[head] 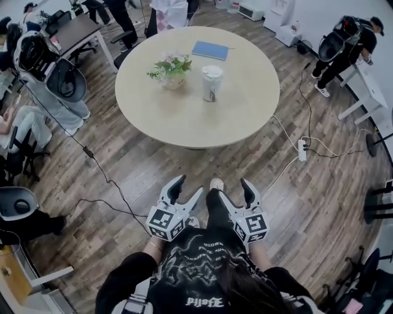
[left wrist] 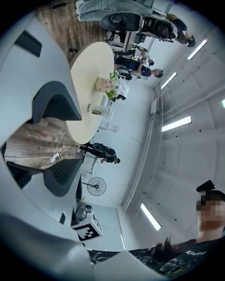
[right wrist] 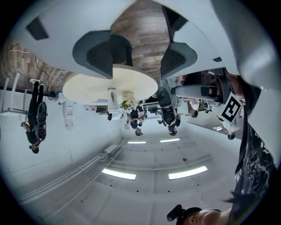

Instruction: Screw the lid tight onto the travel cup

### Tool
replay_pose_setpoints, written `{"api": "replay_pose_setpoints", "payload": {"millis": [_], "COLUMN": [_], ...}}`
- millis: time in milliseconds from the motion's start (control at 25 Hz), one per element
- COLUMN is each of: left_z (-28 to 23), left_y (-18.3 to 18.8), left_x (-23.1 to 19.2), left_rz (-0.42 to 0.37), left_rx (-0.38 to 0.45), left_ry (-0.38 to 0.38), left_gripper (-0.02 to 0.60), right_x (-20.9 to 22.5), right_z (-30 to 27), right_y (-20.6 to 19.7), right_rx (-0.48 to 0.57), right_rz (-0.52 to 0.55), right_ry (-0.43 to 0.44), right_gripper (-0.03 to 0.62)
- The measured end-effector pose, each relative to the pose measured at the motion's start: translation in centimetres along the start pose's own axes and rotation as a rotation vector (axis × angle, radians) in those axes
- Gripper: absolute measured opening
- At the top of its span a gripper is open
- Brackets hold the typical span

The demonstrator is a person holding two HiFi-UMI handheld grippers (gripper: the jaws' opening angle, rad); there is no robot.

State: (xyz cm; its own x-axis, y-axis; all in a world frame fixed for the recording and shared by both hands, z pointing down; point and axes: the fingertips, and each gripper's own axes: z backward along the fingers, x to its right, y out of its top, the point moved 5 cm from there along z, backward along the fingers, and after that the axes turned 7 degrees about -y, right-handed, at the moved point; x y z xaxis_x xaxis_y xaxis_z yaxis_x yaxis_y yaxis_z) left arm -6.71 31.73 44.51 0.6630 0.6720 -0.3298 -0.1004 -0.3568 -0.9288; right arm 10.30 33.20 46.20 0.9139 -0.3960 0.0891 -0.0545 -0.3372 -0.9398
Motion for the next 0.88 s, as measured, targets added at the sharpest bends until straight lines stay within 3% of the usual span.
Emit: {"api": "replay_pose_setpoints", "payload": {"millis": [400,880], "left_z": [-8.5,-21.3], "left_y": [3.6,6.9], "left_x": [-6.5,-10.1], "left_rz": [0.024,0.01], "left_rx": [0.012,0.047], "left_ry": [0.133,0.217], "left_gripper": [0.279,0.279], "right_x": [6.4,17.6], "right_z": [-11.9,-20.7], "right_y": [5.5,10.1], "right_rx": [-0.016,0.011], "right_rz": [0.081,0.123], "right_ry": [0.162,0.226], "right_gripper": [0.328,0.328]}}
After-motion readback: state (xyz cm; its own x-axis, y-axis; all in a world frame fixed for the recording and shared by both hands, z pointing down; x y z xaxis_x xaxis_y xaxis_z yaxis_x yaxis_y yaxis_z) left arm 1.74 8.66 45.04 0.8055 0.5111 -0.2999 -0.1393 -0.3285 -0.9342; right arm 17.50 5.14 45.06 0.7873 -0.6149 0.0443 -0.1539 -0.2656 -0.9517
